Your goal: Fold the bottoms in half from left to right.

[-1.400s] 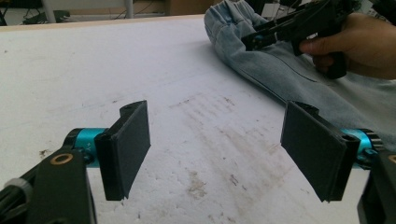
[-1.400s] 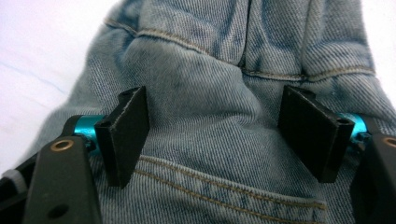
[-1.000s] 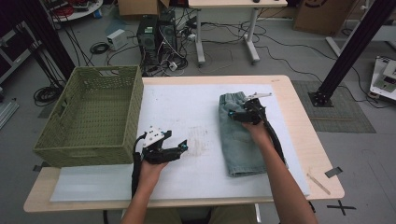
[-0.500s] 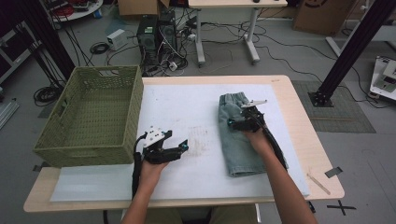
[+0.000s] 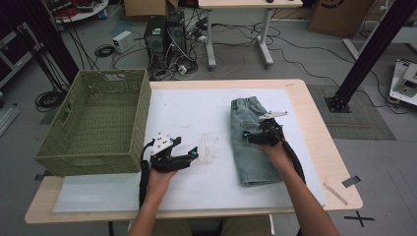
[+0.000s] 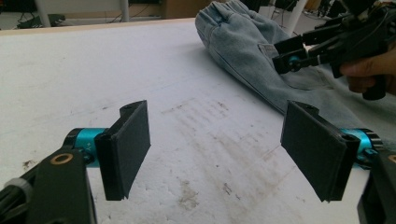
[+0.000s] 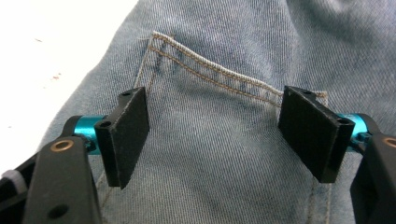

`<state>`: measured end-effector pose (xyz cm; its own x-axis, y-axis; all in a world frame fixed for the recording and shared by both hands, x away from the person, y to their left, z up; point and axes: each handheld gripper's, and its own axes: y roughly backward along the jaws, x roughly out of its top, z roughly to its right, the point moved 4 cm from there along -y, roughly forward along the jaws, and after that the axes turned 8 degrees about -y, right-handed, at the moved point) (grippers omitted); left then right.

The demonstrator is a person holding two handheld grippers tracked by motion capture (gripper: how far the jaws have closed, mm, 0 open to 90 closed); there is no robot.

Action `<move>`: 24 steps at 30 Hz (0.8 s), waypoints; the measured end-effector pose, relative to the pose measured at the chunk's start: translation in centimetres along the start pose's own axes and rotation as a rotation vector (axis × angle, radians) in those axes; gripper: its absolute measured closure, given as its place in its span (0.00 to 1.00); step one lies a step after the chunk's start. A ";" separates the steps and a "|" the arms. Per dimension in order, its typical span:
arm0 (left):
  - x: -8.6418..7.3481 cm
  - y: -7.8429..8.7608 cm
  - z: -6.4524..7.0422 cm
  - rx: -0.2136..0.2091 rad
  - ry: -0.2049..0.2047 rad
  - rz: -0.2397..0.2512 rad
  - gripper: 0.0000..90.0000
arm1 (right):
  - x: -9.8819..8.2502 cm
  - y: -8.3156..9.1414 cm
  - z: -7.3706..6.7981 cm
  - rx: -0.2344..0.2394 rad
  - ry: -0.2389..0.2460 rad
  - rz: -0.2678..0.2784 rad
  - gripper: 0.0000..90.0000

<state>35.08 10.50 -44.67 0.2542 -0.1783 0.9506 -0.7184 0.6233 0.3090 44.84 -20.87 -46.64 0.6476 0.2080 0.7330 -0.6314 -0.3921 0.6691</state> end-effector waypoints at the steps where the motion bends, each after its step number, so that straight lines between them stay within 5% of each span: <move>1: 0.0 0.0 0.0 -0.002 -0.003 -0.002 0.27 | -0.1 -0.1 0.0 0.000 0.006 -0.007 0.28; 7: 0.0 0.0 -0.1 0.001 -0.001 0.002 0.27 | 0.0 1.3 0.3 0.035 -0.014 -0.002 0.28; 11: 0.1 0.1 0.0 -0.003 -0.002 0.007 0.27 | -1.0 1.0 0.9 -0.011 0.006 -0.064 0.29; 18: 0.2 0.2 0.0 -0.001 0.000 0.015 0.27 | -1.2 2.5 0.8 0.029 0.008 -0.042 0.28; 24: 0.3 0.2 0.2 -0.006 0.000 0.020 0.27 | -2.7 2.8 1.2 -0.007 0.051 -0.079 0.29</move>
<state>34.86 10.42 -44.35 0.2401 -0.1661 0.9564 -0.7192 0.6313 0.2902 41.85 -23.65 -46.87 0.6732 0.2832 0.6830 -0.5821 -0.3666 0.7258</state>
